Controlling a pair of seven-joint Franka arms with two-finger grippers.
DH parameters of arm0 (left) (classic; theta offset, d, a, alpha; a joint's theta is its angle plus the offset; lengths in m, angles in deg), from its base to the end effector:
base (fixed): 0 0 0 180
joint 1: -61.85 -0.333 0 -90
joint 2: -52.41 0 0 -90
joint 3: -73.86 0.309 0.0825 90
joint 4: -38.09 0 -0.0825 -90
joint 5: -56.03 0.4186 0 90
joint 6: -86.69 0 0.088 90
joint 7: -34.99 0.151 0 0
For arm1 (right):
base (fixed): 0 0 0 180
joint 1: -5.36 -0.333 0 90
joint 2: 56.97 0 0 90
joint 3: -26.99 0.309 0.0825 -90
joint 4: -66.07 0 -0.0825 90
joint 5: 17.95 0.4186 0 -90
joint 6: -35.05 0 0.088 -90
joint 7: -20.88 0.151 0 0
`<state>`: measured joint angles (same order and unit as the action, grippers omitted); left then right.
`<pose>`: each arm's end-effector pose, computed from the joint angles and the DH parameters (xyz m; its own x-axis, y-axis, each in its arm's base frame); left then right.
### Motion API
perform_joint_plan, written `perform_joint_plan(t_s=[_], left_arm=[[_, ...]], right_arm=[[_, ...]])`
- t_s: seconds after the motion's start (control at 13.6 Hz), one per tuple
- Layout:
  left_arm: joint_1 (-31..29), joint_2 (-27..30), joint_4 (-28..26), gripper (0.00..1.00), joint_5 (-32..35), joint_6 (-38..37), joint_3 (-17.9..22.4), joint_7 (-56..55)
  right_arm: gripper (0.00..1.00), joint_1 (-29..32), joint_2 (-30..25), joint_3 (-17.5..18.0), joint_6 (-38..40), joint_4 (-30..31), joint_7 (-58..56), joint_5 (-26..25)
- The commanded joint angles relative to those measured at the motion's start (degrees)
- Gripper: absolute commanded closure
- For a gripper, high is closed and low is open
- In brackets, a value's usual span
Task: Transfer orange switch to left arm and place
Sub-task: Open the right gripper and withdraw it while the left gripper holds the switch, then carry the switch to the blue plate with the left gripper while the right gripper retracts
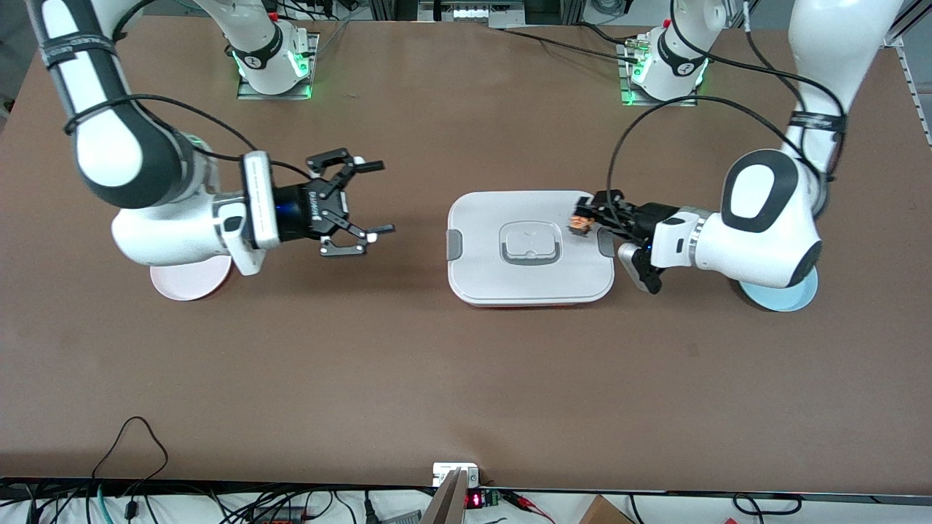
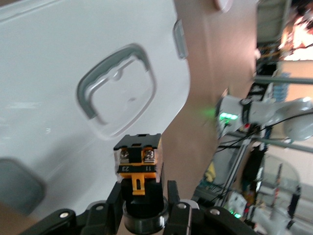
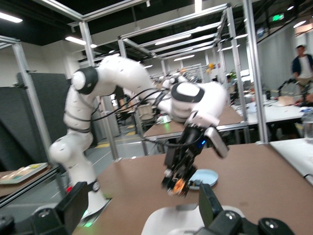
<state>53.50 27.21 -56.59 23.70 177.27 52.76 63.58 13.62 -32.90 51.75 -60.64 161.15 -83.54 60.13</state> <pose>0.5986 -0.2008 0.3149 0.8015 -0.5854 -0.1222 -0.3167 -0.5888 0.7436 0.6271 0.2926 0.4205 0.1883 0.1092 0.9760 0.9480 0.2395 -0.2097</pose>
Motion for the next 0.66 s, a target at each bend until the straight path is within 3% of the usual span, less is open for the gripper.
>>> perform_joint_plan(t_s=[0.0, 0.3, 0.59], left_arm=[[-2.5, 0.3, 4.0, 0.81, 10.6, -6.8, -0.8, 1.2], [-2.3, 1.3, 4.1, 0.79, 27.9, -7.2, -1.1, 6.6], [-1.8, 0.8, 3.2, 0.79, 49.4, -1.0, -1.8, 18.7]], right_arm=[[0.0, 6.3, -1.9, 0.7, 8.6, 0.1, 2.6, -6.6], [0.0, 14.6, -5.1, 0.7, 18.7, 0.1, 7.6, -19.1], [0.0, 22.4, -6.2, 0.7, 23.3, -0.3, 9.8, -34.4]])
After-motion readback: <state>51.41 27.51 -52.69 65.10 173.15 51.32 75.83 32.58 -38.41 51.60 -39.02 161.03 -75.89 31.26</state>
